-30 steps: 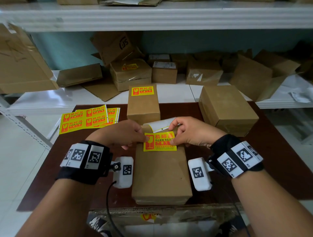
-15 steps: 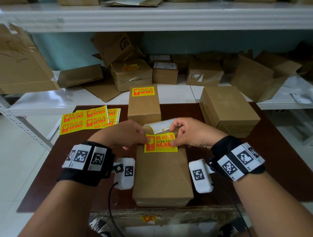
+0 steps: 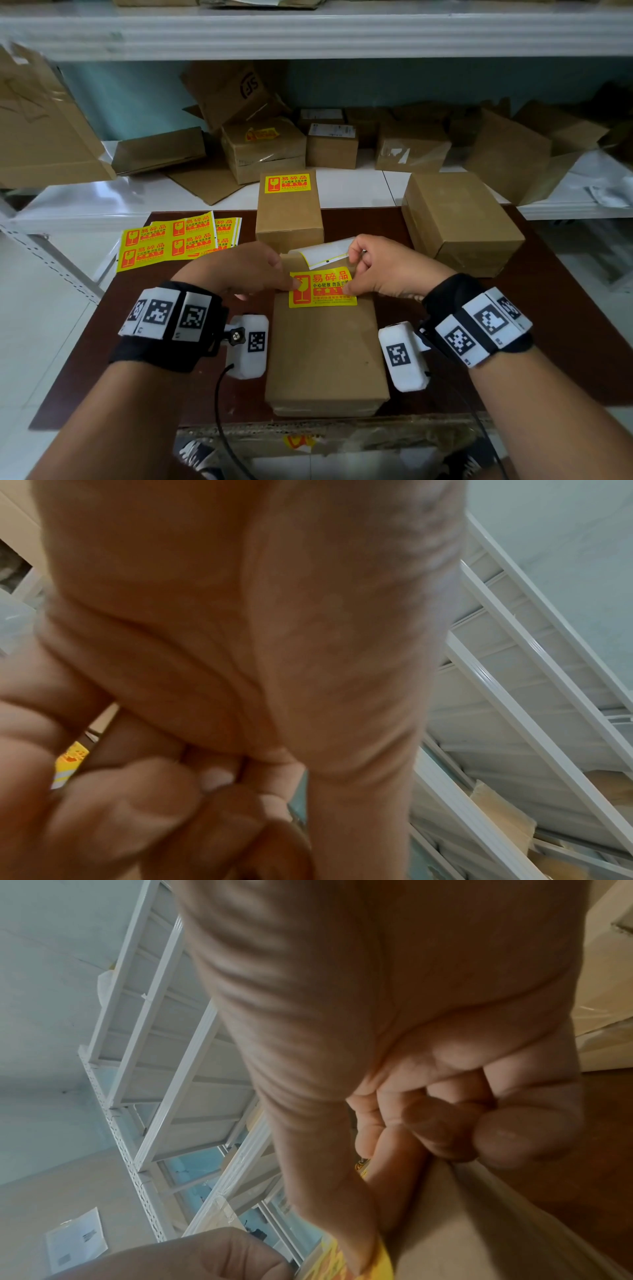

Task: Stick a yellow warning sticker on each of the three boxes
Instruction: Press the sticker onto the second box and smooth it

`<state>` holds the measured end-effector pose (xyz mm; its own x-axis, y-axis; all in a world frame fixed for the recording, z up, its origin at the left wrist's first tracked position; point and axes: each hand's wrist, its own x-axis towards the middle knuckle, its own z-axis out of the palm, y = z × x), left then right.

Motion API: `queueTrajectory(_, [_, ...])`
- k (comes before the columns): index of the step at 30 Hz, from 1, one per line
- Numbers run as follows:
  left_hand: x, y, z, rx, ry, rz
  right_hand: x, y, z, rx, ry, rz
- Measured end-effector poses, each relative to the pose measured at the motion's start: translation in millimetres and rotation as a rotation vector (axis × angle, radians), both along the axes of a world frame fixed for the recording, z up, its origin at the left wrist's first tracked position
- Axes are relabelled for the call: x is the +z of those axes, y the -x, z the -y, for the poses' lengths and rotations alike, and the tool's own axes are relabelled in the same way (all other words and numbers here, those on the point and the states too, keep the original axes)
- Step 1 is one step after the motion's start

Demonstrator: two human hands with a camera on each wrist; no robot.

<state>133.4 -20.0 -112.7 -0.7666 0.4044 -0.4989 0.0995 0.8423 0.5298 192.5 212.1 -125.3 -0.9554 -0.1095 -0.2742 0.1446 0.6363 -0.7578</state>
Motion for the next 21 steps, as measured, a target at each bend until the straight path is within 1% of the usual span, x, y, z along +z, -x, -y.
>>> queueTrajectory(8, [-0.1, 1.2, 2.5, -0.002, 0.007, -0.004, 0.8, 0.4, -1.4, 0.030, -0.032, 0.006])
queueTrajectory(17, [-0.8, 2.5, 4.2, -0.016, 0.020, 0.006, -0.7, 1.1, -10.0, 0.016, -0.013, 0.018])
queueTrajectory(21, [-3.1, 4.5, 6.2, -0.019, -0.007, 0.026, -4.1, 3.1, -15.0, 0.006, 0.011, 0.041])
